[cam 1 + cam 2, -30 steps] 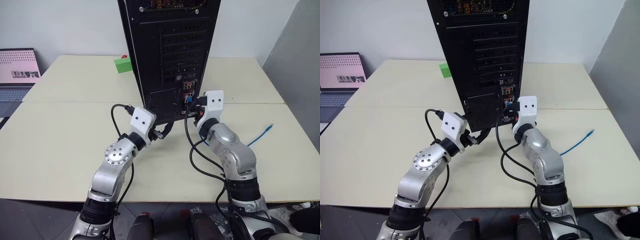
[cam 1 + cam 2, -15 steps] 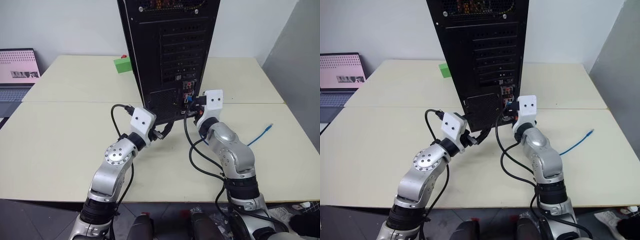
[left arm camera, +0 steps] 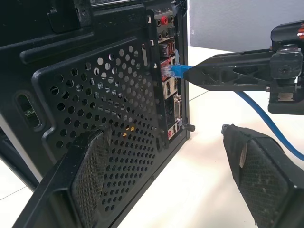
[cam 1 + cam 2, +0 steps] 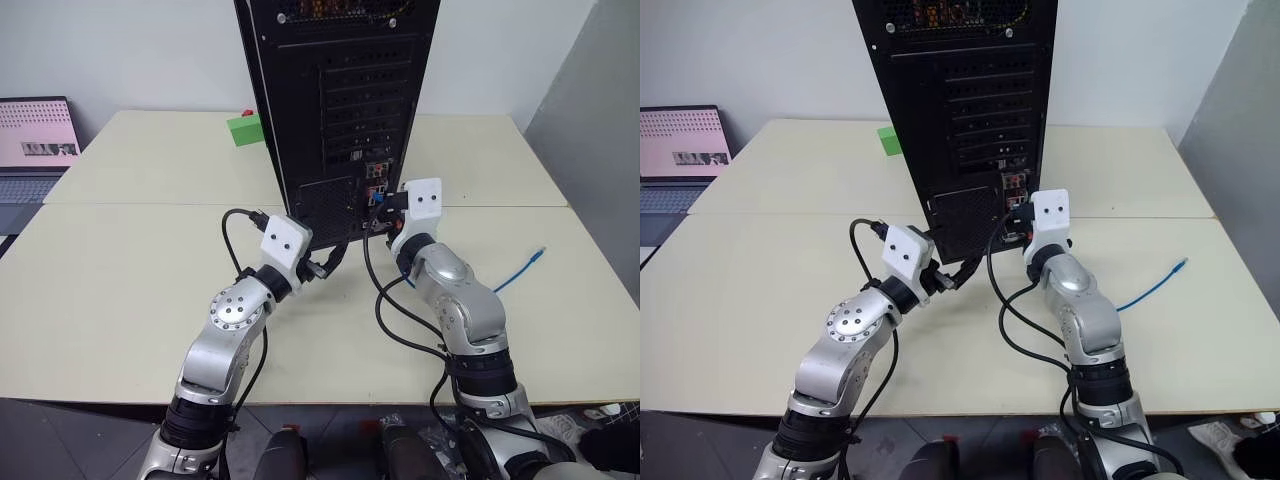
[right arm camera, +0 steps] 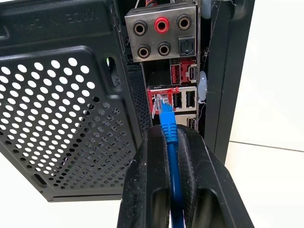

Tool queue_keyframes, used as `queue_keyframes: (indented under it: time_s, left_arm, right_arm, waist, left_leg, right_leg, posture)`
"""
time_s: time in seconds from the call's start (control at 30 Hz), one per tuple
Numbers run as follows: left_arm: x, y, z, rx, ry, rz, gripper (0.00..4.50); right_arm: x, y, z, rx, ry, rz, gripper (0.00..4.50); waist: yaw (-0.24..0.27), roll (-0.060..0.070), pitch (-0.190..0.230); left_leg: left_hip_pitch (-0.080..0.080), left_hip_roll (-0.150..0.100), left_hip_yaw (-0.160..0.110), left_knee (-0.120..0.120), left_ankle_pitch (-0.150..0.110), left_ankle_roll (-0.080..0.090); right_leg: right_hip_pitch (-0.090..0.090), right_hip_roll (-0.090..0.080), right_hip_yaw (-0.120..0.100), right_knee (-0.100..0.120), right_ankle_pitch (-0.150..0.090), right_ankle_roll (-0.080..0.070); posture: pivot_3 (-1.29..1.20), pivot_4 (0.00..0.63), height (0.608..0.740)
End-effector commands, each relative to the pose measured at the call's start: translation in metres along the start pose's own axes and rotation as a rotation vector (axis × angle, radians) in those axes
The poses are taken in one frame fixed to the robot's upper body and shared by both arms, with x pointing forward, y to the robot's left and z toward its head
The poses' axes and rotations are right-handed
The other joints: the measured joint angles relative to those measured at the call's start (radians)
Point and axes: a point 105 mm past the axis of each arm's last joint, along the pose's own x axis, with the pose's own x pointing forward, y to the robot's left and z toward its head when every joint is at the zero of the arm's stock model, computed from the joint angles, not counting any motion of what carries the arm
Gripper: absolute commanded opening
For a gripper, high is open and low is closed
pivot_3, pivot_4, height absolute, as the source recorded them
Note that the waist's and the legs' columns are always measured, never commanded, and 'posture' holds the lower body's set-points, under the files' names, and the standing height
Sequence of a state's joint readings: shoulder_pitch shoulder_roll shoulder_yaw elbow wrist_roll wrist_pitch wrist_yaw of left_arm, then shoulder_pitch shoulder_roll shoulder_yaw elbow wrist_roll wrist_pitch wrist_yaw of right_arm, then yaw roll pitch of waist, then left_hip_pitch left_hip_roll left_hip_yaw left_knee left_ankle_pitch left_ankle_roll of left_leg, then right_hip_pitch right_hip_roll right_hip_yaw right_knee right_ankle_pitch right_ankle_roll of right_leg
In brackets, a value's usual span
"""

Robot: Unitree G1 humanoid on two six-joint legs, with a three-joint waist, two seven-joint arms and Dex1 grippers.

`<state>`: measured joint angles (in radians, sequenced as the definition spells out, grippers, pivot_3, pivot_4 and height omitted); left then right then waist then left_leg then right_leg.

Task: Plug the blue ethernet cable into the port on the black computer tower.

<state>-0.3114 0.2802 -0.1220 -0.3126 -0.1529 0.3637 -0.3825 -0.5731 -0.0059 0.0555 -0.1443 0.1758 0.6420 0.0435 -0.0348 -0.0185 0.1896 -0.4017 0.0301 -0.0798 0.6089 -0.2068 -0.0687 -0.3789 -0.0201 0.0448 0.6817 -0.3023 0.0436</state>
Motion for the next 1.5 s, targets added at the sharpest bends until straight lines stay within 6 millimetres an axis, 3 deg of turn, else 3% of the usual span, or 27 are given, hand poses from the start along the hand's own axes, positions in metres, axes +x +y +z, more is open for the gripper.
queue_keyframes:
  time_s: [0.03,0.4,1.17,1.23,1.33,1.5]
  left_arm:
    - [-0.001,-0.003,0.017,0.032,-0.065,-0.001,3.93]
    - [0.0,-0.005,0.018,0.025,-0.073,0.0,3.93]
    - [-0.001,-0.006,0.017,0.025,-0.077,0.008,3.93]
    - [-0.001,-0.004,0.017,0.026,-0.074,0.011,3.93]
    - [-0.002,-0.002,0.016,0.029,-0.067,0.016,3.93]
    - [-0.005,0.002,0.014,0.031,-0.042,0.006,3.93]
  right_arm:
    - [0.003,0.005,0.016,-0.025,-0.048,0.012,0.0]
    - [0.01,0.015,0.027,-0.032,-0.057,0.047,0.0]
    - [0.014,0.015,0.022,-0.043,-0.034,0.097,0.0]
    - [0.01,0.012,0.018,-0.056,-0.025,0.109,0.69]
    - [0.002,0.005,0.014,-0.075,-0.014,0.137,1.05]
    - [-0.019,-0.003,0.015,-0.124,-0.013,0.22,2.18]
  waist:
    - [0.0,0.0,0.0]
    - [-0.007,0.0,0.0]
    - [-0.027,0.0,0.0]
    - [-0.026,0.0,0.0]
    - [-0.021,0.0,0.0]
    - [-0.013,0.0,0.0]
  left_leg:
    - [0.0,0.0,0.0,0.0,0.0,0.0]
    - [0.0,0.0,0.0,0.0,0.0,0.0]
    - [0.001,0.001,0.0,0.0,0.0,0.0]
    - [0.001,0.001,0.0,0.0,0.0,0.0]
    - [0.0,0.001,0.0,0.0,0.0,0.0]
    - [-0.002,0.0,0.0,0.0,0.0,0.0]
  right_leg:
    - [0.0,0.0,0.0,0.0,0.0,0.0]
    - [0.0,0.0,0.0,0.0,0.0,0.0]
    - [-0.001,0.001,0.001,0.0,0.0,0.0]
    - [-0.001,0.001,0.001,0.0,0.0,0.0]
    - [-0.001,0.001,0.001,0.0,0.0,0.0]
    - [-0.001,0.0,0.001,-0.001,0.0,0.0]
  posture:
    - [0.0,0.15,0.74]
    - [0.0,0.15,0.74]
    - [0.0,0.15,0.74]
    - [0.0,0.15,0.74]
    - [0.0,0.15,0.74]
    - [0.0,0.15,0.74]
